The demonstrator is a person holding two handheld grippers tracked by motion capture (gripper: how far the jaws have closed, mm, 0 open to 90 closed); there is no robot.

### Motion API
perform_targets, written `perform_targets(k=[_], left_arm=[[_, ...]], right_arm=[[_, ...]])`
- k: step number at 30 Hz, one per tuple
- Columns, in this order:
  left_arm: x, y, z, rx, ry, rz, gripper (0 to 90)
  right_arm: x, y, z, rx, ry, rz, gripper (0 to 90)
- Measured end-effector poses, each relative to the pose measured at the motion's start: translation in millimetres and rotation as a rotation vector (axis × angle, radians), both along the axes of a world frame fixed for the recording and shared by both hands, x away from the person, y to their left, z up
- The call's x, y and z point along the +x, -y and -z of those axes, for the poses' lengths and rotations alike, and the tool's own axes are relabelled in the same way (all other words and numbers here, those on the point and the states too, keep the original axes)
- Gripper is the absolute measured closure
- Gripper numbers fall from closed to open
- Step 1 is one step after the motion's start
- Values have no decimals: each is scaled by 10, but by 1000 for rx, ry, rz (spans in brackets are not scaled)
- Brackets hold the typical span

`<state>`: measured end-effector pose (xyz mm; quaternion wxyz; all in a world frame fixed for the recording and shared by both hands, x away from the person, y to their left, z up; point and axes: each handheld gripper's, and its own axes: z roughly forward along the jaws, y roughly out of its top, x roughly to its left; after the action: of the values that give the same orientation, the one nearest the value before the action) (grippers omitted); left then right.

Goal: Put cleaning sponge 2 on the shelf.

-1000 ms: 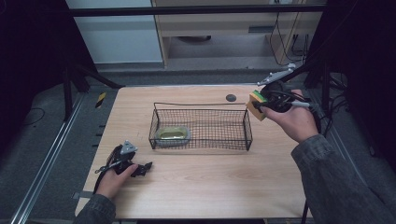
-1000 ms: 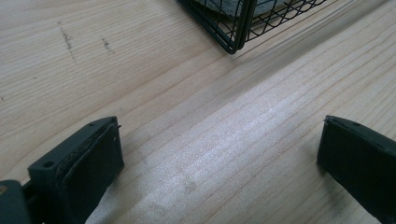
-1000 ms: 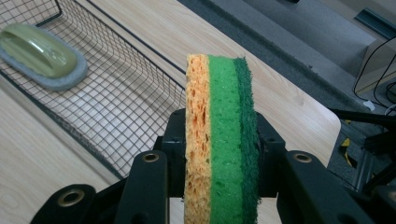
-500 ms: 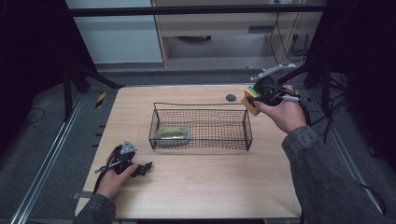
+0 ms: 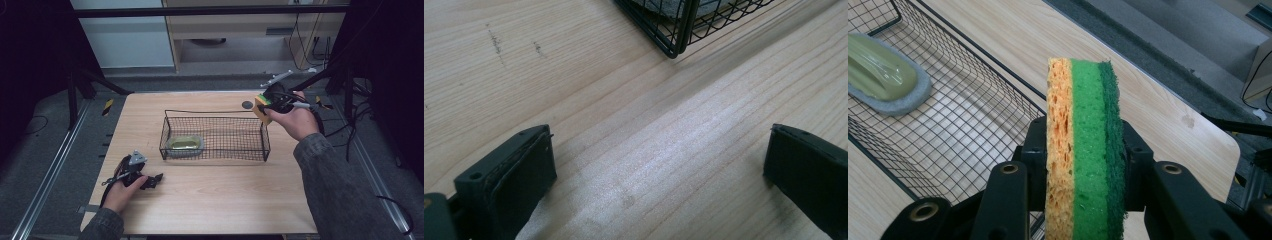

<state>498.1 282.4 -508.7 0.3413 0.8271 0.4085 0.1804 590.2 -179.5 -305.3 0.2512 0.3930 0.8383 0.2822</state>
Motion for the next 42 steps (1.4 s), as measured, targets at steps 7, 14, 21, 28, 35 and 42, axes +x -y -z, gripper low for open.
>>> perform_targets(k=[7,14,21,28,35,42], left_arm=[[3,0,0,0,0,0,0],[3,0,0,0,0,0,0],[5,-1,1,-1,1,1,0],[4,0,1,-2,0,0,0],[5,0,2,-3,-1,0,0],[4,0,2,-3,-1,0,0]], right_arm=[[70,-64,85,5,-3,0,653],[93,-131,174,-2,-13,-19,652],[90,-102,276,-11,-25,-11,652],[109,-111,421,-13,-63,-5,651],[127,-137,528,-18,-84,3,651],[135,-140,623,-26,-101,7,651]])
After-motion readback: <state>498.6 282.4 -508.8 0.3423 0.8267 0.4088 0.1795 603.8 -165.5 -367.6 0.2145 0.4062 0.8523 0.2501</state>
